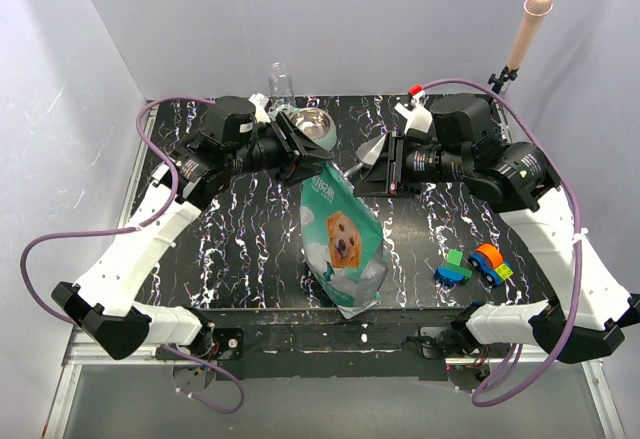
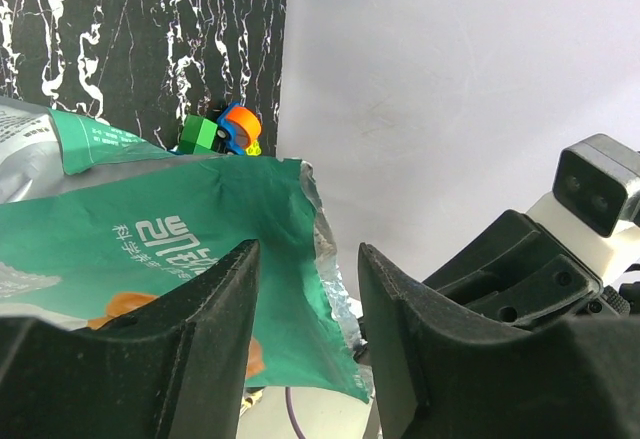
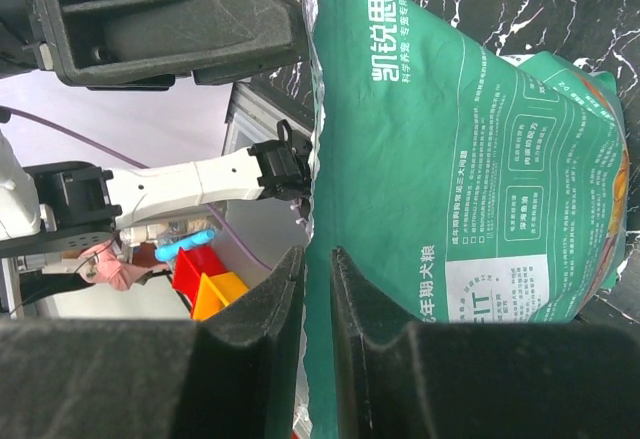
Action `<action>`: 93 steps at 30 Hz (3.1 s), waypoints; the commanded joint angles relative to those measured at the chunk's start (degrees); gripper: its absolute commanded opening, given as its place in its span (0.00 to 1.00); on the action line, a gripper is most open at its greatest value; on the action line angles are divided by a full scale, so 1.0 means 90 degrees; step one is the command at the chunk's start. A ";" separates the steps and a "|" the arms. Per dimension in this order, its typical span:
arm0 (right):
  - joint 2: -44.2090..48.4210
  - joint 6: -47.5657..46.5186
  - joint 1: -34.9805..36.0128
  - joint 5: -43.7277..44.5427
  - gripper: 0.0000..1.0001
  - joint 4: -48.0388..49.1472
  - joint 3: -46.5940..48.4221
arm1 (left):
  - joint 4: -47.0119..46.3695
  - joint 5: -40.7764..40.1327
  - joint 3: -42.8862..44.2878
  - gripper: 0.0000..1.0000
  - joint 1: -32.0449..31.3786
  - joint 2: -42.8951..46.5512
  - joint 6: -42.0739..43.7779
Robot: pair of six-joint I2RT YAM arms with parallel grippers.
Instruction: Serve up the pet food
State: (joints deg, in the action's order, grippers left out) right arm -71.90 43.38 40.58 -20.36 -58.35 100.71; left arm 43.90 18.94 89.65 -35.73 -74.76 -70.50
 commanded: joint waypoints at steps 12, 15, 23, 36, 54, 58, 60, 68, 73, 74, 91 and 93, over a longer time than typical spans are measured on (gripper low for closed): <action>-0.0087 -0.0522 0.0023 0.0202 0.18 -0.0275 0.0109 | -0.0190 0.0122 0.0215 0.43 0.0063 -0.0023 0.0050; -0.0107 -0.0562 0.0042 0.0104 0.18 -0.0217 0.0090 | -0.0180 0.0113 0.0205 0.43 0.0063 -0.0023 0.0031; -0.0195 -0.0552 0.0286 -0.0052 0.22 -0.0050 0.0022 | -0.0220 0.0112 0.0098 0.43 0.0063 0.0035 -0.0067; -0.0351 -0.0494 0.0638 0.0747 0.01 -0.0157 0.0031 | -0.0259 0.0132 -0.0487 0.42 0.0053 0.0474 -0.0457; 0.0156 0.1147 0.0638 0.2086 0.01 0.0819 -0.0330 | -0.1196 0.0474 -0.1503 0.42 -0.0356 0.1080 -0.1229; 0.0274 0.1459 0.0638 0.2048 0.01 0.0887 -0.0525 | -0.1449 0.0415 -0.1601 0.40 -0.0483 0.1003 -0.1317; 0.0284 0.1479 0.0638 0.1989 0.01 0.0926 -0.0584 | -0.1528 0.0406 -0.1592 0.43 -0.0561 0.0934 -0.1337; 0.0254 0.1411 0.0648 0.1862 0.01 0.0995 -0.0643 | -0.1645 0.0357 -0.1533 0.46 -0.0737 0.0758 -0.1356; 0.0274 0.1430 0.0638 0.1989 0.01 0.0956 -0.0604 | -0.1645 0.0366 -0.1601 0.36 -0.0757 0.0787 -0.1395; 0.0274 0.1421 0.0638 0.1998 0.01 0.0946 -0.0604 | -0.1645 0.0357 -0.1592 0.35 -0.0767 0.0797 -0.1395; 0.0313 0.1431 0.0648 0.2184 0.01 0.0858 -0.0604 | -0.1694 0.0337 -0.1718 0.37 -0.0767 0.0934 -0.1532; 0.0284 0.1401 0.0648 0.2174 0.01 0.0848 -0.0526 | -0.1733 0.0405 -0.1709 0.37 -0.0757 0.0866 -0.1551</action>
State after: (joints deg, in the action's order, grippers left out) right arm -68.99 56.01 46.63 -4.01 -53.41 95.07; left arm 29.19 21.67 74.74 -42.35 -67.46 -83.90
